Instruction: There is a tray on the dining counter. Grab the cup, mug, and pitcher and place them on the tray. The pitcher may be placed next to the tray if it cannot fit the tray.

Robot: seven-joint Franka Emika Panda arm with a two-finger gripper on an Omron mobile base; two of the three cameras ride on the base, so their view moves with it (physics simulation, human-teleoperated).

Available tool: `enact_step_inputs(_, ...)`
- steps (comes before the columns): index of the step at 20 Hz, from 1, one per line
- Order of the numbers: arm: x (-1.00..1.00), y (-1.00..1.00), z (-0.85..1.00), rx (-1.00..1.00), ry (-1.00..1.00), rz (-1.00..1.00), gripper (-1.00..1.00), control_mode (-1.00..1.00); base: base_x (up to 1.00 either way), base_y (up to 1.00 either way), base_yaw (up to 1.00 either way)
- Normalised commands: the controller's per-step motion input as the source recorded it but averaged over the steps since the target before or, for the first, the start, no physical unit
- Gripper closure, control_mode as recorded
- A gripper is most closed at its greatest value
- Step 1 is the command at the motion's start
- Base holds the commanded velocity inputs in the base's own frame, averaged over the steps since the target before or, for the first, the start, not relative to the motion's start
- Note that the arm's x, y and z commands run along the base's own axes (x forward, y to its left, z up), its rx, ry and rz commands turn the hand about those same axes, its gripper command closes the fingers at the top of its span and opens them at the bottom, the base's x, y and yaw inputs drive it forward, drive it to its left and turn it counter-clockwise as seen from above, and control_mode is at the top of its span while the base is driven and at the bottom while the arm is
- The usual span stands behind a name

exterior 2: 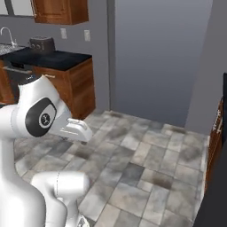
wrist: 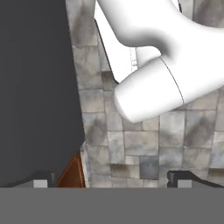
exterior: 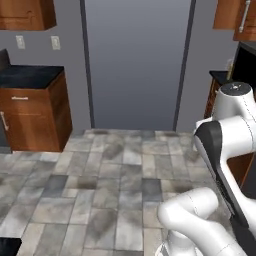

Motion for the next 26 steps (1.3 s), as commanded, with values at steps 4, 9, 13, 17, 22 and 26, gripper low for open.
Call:
enact_step_inputs(4, 0.0, 0.0, 0.0, 0.0, 0.0, 0.0, -1.0, 1.0, 1.0, -0.25, -0.28)
enact_step_inputs(9, 0.0, 0.0, 0.0, 0.0, 0.0, 0.0, -1.0, 1.0, 1.0, -0.08, -0.3)
enact_step_inputs(13, 0.0, 0.0, 0.0, 0.0, 0.0, 0.0, -1.0, 1.0, 1.0, 0.0, -0.39)
enact_step_inputs(17, 0.0, 0.0, 0.0, 0.0, 0.0, 0.0, -1.0, 1.0, 0.96, 0.09, -0.41)
enact_step_inputs(22, 0.0, 0.0, 0.0, 0.0, 0.0, 0.0, -1.0, 1.0, 0.77, 0.25, -0.41)
enact_step_inputs(26, 0.0, 0.0, 0.0, 0.0, 0.0, 0.0, -1.0, 1.0, 0.59, 0.44, -0.41)
